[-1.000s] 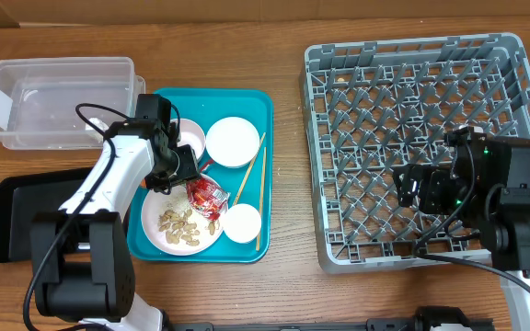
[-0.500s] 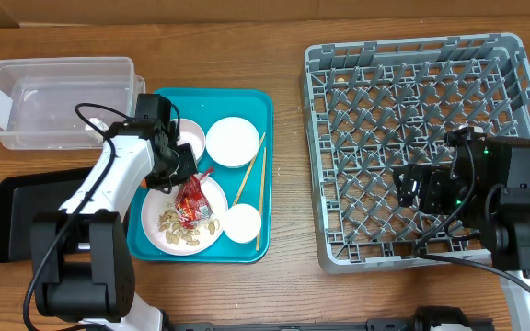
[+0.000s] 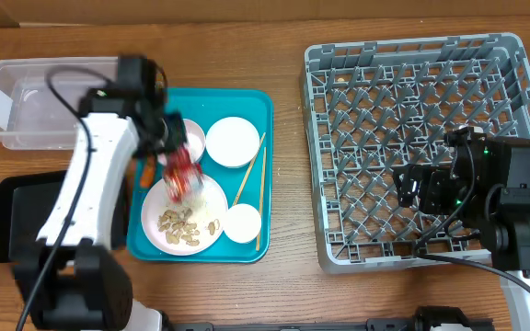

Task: Sort waste into correct bins and load items into the dishwasher
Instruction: 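Carry the red wrapper to the clear bin and release it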

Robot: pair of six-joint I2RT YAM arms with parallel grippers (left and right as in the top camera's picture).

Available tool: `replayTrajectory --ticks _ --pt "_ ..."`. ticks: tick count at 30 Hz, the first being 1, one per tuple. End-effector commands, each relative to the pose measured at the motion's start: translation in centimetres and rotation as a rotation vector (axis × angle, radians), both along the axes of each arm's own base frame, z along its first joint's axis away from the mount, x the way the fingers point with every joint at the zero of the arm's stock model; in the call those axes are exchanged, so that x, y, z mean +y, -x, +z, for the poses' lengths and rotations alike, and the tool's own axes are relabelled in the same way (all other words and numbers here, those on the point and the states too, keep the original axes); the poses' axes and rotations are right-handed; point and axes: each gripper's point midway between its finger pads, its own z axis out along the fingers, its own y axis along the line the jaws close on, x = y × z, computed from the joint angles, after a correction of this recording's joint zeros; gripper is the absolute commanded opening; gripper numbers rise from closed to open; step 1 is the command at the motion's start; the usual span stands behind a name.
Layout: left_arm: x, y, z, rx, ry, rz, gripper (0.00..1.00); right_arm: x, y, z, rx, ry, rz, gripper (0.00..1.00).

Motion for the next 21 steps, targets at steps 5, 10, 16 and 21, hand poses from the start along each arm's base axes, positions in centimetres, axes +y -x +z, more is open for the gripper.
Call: replayTrajectory --ticks 5,10,16,21 --pt "12.5 -6.2 10.1 -0.401 -0.246 0.285 0.04 -0.2 -0.3 1.2 -0.034 0.004 -0.009 1.00" --pt "17.3 -8.1 9.6 -0.460 -0.265 0.391 0.41 -0.2 -0.3 1.2 -0.033 0.004 -0.009 1.00" --pt "17.2 -8.7 9.2 -0.472 -0.209 0.370 0.93 -0.2 -0.2 1.1 -0.030 0.003 -0.009 1.00" --pt "7.0 -5.4 6.2 -0.254 0.137 0.149 1.00 -0.2 -0.2 1.1 -0.029 0.003 -0.009 1.00"
